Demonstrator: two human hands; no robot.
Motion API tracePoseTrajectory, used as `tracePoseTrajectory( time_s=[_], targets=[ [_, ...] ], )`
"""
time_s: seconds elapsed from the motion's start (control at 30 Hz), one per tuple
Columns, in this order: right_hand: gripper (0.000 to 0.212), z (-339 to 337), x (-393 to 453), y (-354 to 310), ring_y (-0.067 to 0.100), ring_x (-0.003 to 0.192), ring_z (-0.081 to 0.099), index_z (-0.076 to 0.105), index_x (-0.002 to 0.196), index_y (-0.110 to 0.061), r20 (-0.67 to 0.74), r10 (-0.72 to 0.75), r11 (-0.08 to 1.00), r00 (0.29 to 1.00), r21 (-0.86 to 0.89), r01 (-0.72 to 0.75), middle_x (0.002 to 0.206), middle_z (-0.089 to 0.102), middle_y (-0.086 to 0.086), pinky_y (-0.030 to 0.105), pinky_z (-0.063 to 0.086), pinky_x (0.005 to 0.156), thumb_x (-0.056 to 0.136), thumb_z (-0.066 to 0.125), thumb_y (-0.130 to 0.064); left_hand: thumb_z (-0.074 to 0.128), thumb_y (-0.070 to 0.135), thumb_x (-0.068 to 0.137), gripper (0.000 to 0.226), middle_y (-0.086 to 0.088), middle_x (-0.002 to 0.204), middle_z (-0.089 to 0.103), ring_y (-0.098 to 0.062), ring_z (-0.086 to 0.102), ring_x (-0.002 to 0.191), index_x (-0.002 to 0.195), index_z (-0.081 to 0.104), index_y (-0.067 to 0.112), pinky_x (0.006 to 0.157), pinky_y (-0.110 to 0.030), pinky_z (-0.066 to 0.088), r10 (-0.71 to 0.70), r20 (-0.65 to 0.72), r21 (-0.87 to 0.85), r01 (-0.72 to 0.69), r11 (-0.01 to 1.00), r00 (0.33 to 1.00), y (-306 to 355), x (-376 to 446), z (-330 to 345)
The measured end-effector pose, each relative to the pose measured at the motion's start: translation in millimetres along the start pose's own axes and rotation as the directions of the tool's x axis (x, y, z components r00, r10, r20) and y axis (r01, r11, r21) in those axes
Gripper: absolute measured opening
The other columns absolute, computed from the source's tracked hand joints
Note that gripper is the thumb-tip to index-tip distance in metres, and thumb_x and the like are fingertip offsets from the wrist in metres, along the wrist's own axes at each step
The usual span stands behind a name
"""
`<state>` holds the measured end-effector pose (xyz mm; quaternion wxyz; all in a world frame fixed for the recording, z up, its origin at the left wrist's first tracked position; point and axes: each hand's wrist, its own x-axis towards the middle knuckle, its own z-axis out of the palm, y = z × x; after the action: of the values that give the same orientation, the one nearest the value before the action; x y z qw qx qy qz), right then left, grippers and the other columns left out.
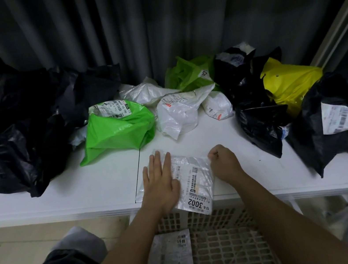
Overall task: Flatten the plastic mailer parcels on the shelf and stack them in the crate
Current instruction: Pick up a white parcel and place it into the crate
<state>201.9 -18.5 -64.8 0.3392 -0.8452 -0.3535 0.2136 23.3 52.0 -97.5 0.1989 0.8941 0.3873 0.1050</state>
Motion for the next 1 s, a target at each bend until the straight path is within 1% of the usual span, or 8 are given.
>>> tracePoseTrajectory(
  time_s=[0.23, 0.3, 0.4, 0.5, 0.6, 0.67, 0.8, 1.0],
  targets=[
    [0.018, 8.0, -0.3, 6.0, 0.022, 0.087, 0.054, 0.052, 0.084, -0.012, -0.174, 0.033, 0.996, 0.984, 0.091, -0.017, 0.104, 0.058, 0.013, 0.025, 0.037, 0.071, 0.086, 0.045, 0.005, 0.011, 0.043, 0.081, 0.077, -0.010, 0.156, -0.027, -0.022, -0.027, 0.143, 0.152, -0.011, 0.022, 0.115, -0.043, -0.013, -0.082, 0.084, 0.017, 0.081, 0.997, 0.993, 16.5, 4.6, 0.2],
    [0.012, 9.3, -2.1, 6.3, 0.023, 0.091, 0.054, 0.056, 0.094, -0.009, -0.214, 0.008, 0.997, 0.977, 0.077, 0.008, 0.108, 0.055, 0.012, 0.026, 0.039, 0.074, 0.093, 0.045, -0.004, 0.013, 0.041, 0.087, 0.071, -0.010, 0.156, -0.027, -0.024, -0.026, 0.143, 0.152, -0.010, 0.023, 0.116, -0.045, -0.010, -0.112, 0.087, 0.037, 0.109, 0.993, 0.990, 20.7, 5.9, -0.3],
    [0.028, 12.5, -13.9, 1.4, 0.026, 0.114, 0.046, 0.057, 0.120, -0.009, -0.269, -0.179, 0.982, 0.946, -0.102, 0.157, 0.124, 0.050, 0.010, 0.033, 0.040, 0.094, 0.097, 0.041, -0.015, 0.006, 0.044, 0.088, 0.067, -0.008, 0.156, -0.026, -0.024, -0.024, 0.144, 0.152, -0.008, 0.027, 0.116, -0.048, -0.001, -0.111, 0.064, 0.125, 0.102, 0.987, 0.992, 23.9, 8.9, -2.2],
    [0.057, 23.6, -30.4, -6.5, 0.030, 0.137, 0.033, 0.048, 0.137, -0.009, -0.137, -0.385, 0.899, 0.913, -0.277, 0.338, 0.145, 0.043, 0.013, 0.041, 0.024, 0.114, 0.094, 0.020, -0.035, 0.009, 0.044, 0.098, 0.058, -0.005, 0.157, -0.023, -0.022, -0.021, 0.145, 0.153, -0.004, 0.028, 0.115, -0.047, 0.009, -0.081, 0.058, 0.212, 0.067, 0.975, 0.995, 24.7, 14.3, -3.8],
    [0.082, 38.4, -39.2, -5.7, 0.021, 0.148, -0.002, 0.020, 0.152, -0.020, 0.093, -0.323, 0.850, 0.942, -0.409, 0.332, 0.161, 0.010, 0.004, 0.043, -0.002, 0.119, 0.081, -0.009, -0.049, 0.015, 0.040, 0.102, 0.054, -0.002, 0.159, -0.020, -0.019, -0.019, 0.146, 0.153, -0.001, 0.029, 0.115, -0.047, 0.009, -0.079, 0.074, 0.211, 0.062, 0.976, 0.994, 23.9, 17.8, -4.7],
    [0.087, 46.1, -42.5, -2.9, 0.020, 0.148, -0.011, 0.008, 0.154, -0.022, 0.107, -0.270, 0.834, 0.957, -0.472, 0.288, 0.162, -0.001, 0.002, 0.045, -0.009, 0.118, 0.075, -0.017, -0.051, 0.010, 0.042, 0.101, 0.055, 0.000, 0.160, -0.016, -0.018, -0.018, 0.146, 0.153, 0.000, 0.028, 0.116, -0.046, 0.005, -0.080, 0.091, 0.222, 0.058, 0.973, 0.993, 21.2, 18.1, -5.0],
    [0.086, 55.8, -46.2, 0.0, 0.022, 0.147, -0.012, 0.005, 0.154, -0.024, 0.072, -0.236, 0.840, 0.969, -0.487, 0.241, 0.161, -0.003, 0.003, 0.047, -0.011, 0.117, 0.076, -0.018, -0.052, -0.021, 0.050, 0.074, 0.085, 0.001, 0.160, -0.013, -0.017, -0.018, 0.146, 0.153, -0.001, 0.026, 0.116, -0.046, -0.006, -0.004, 0.113, 0.281, -0.028, 0.959, 0.994, 14.0, 13.9, -4.2],
    [0.081, 58.3, -45.0, 2.0, 0.023, 0.148, -0.009, 0.006, 0.153, -0.030, 0.064, -0.249, 0.844, 0.966, -0.474, 0.249, 0.162, -0.001, 0.003, 0.047, -0.011, 0.117, 0.079, -0.015, -0.053, -0.022, 0.051, 0.072, 0.087, 0.003, 0.160, -0.012, -0.015, -0.018, 0.146, 0.153, -0.001, 0.028, 0.116, -0.044, -0.011, 0.037, 0.102, 0.249, -0.062, 0.967, 0.994, 11.1, 12.9, 2.2]
  ],
)
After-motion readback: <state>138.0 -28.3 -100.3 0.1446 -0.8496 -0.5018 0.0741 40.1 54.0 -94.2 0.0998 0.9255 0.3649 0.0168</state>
